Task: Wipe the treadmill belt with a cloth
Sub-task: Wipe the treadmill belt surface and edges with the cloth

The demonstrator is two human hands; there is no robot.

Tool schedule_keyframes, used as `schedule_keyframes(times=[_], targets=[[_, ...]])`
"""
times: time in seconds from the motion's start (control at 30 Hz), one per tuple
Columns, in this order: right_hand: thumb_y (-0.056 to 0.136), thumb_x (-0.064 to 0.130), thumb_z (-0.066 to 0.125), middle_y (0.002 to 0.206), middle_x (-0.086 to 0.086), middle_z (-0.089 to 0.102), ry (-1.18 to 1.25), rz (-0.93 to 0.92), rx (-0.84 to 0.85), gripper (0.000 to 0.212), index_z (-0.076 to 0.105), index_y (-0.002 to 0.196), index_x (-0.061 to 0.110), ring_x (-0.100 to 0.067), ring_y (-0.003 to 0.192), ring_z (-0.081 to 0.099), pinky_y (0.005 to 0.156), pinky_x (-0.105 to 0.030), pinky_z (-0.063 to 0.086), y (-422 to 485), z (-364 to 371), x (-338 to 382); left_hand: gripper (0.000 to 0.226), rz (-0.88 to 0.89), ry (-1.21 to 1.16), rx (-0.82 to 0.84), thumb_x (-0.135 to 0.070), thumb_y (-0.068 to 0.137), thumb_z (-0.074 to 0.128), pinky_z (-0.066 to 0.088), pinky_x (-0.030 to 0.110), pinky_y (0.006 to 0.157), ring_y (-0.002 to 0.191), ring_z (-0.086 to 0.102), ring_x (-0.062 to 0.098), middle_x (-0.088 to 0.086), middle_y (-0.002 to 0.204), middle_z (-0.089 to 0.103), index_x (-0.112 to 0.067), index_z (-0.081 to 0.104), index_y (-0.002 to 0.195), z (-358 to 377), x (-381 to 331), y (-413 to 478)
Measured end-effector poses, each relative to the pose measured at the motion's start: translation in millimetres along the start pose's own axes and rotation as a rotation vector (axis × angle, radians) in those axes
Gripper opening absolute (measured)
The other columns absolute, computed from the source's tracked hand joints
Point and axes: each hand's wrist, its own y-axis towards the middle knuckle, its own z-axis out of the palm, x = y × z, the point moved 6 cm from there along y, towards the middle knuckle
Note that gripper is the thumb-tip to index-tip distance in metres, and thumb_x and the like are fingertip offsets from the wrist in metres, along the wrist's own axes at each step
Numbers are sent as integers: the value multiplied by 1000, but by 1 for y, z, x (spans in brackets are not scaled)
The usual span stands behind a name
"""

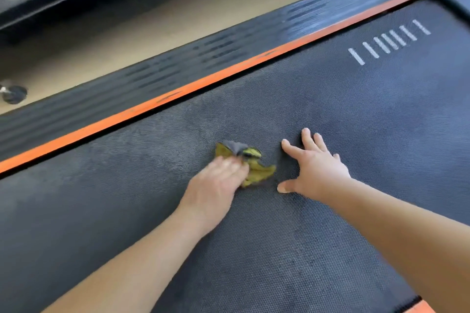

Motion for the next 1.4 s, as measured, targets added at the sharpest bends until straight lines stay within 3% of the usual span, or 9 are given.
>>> schedule_keyframes(times=[0.1,0.3,0.47,0.63,0.77,0.87,1.0,1.27,1.4], targets=[[72,60,82,167,3,-24,-9,-24,-48,116,3,157,51,-26,155,-18,122,-64,11,-5,-3,8,34,-360,-15,-41,-5,97,52,40,44,112,127,54,24,6,129,64,-12,62,129,-5,19,-1],[77,54,80,168,6,-20,-52,-144,-16,116,-3,158,48,-23,156,-12,124,-58,15,-13,-2,36,44,186,-27,116,-12,103,40,32,36,120,138,48,19,-1,145,57,-14,55,144,5,-16,-27],[79,49,81,168,6,-16,-35,-164,37,116,-3,159,43,-22,157,-8,123,-53,22,-11,-5,57,40,-488,42,-31,-3,95,47,28,35,120,132,51,25,6,135,62,-12,61,132,-22,64,-16],[82,55,77,169,2,-15,-58,-184,21,112,-2,160,39,-26,156,-9,122,-55,22,-1,-6,78,40,-17,-5,74,-15,96,41,40,35,113,120,55,19,-2,125,64,-14,61,130,-14,1,-10],[84,58,73,169,2,-15,-54,-139,10,108,-1,160,39,-28,156,-9,121,-59,23,7,-8,77,33,-200,-95,-43,-25,97,55,52,45,101,122,59,26,8,129,67,-11,67,124,-42,16,2],[84,63,69,168,3,-14,-41,-125,-16,107,-5,159,41,-29,155,-7,119,-61,26,14,-13,77,50,-279,-86,33,-48,105,39,24,44,124,152,26,23,3,161,39,-24,51,148,-33,16,3],[78,74,67,167,6,-22,-108,-62,23,110,-6,157,48,-32,154,-12,116,-67,23,26,-16,73,60,-316,-39,200,-59,106,15,-4,44,127,155,-13,10,-8,170,5,-37,19,161,-6,28,2],[80,68,70,164,10,-29,-121,-17,43,108,-9,153,57,-34,153,-17,112,-72,27,34,0,68,58,-552,72,97,-52,109,19,1,47,127,157,-5,17,-4,170,15,-29,19,162,-8,73,10],[75,68,75,165,6,-21,-147,-2,55,113,-3,154,53,-38,153,-10,109,-69,35,38,-4,70,62,-368,44,133,-54,107,19,5,48,127,157,3,14,-3,168,20,-25,26,161,-6,63,16]])
